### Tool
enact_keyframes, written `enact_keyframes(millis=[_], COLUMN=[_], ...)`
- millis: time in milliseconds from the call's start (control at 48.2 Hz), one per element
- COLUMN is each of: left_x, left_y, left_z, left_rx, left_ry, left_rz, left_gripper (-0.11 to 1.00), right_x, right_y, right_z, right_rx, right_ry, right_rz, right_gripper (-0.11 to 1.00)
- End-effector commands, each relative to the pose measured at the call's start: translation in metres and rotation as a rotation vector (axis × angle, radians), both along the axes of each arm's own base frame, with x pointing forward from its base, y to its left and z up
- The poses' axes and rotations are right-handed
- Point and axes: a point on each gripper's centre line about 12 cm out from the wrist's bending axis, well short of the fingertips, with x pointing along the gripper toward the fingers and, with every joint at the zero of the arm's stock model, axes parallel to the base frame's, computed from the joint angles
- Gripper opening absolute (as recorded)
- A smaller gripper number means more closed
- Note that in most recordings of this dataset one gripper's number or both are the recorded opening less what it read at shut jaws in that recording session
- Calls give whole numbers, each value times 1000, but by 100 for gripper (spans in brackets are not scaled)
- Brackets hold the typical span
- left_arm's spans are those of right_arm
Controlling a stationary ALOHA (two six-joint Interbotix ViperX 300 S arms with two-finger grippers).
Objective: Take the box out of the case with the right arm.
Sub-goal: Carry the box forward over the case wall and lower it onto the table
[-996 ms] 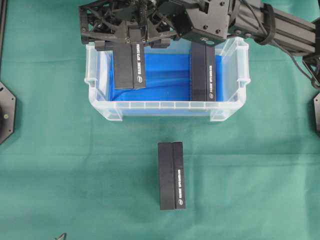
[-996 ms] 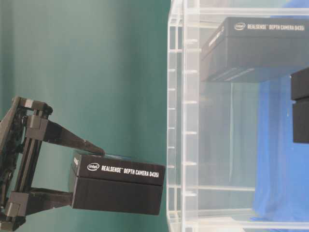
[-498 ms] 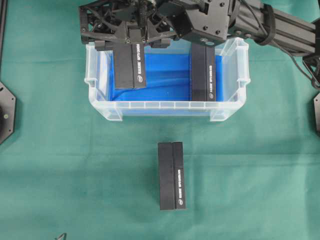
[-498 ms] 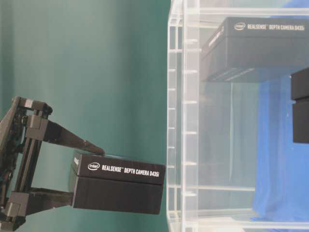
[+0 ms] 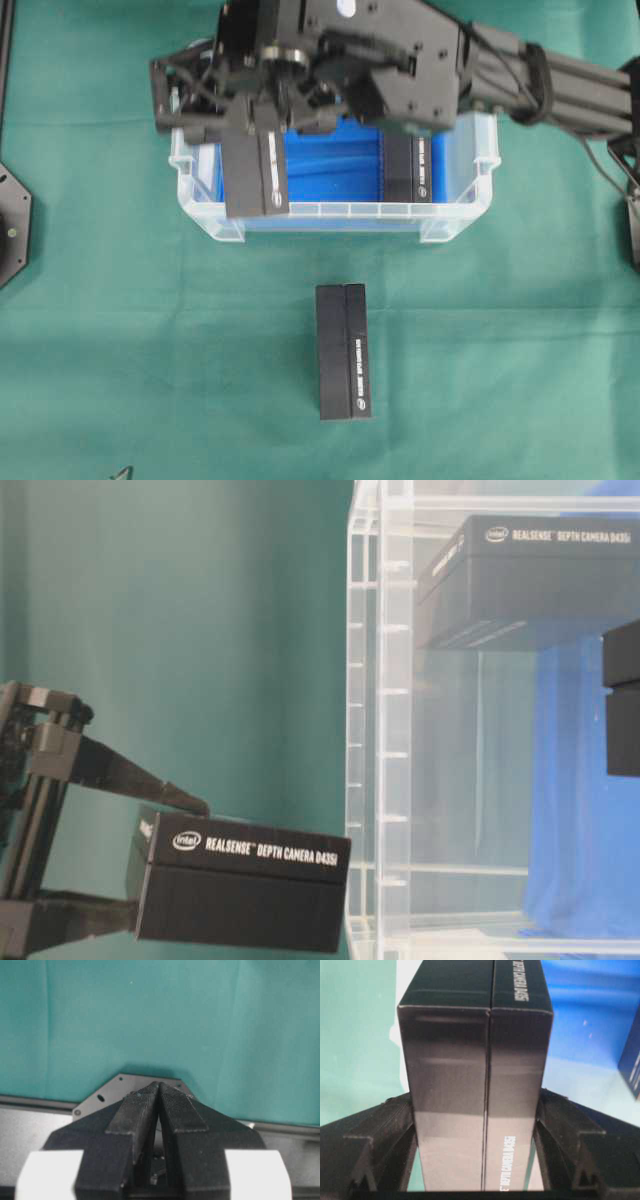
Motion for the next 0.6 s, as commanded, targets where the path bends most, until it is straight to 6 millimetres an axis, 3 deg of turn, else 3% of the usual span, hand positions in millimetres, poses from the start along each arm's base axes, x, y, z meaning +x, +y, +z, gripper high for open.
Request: enact_keyframes(millis=[0, 581], left_x=[2, 1], left_y=[1, 1], left_z=[8, 9], left_rx=[2, 2], left_ry=[-28, -31], left_rz=[4, 3], left_gripper=[0, 0], right_x=[-19, -31], right_y=[21, 147], right_z=[45, 47], right_rx=[-12, 21], right_ry=[-104, -136], right_rz=[28, 88], right_gripper=[68, 68])
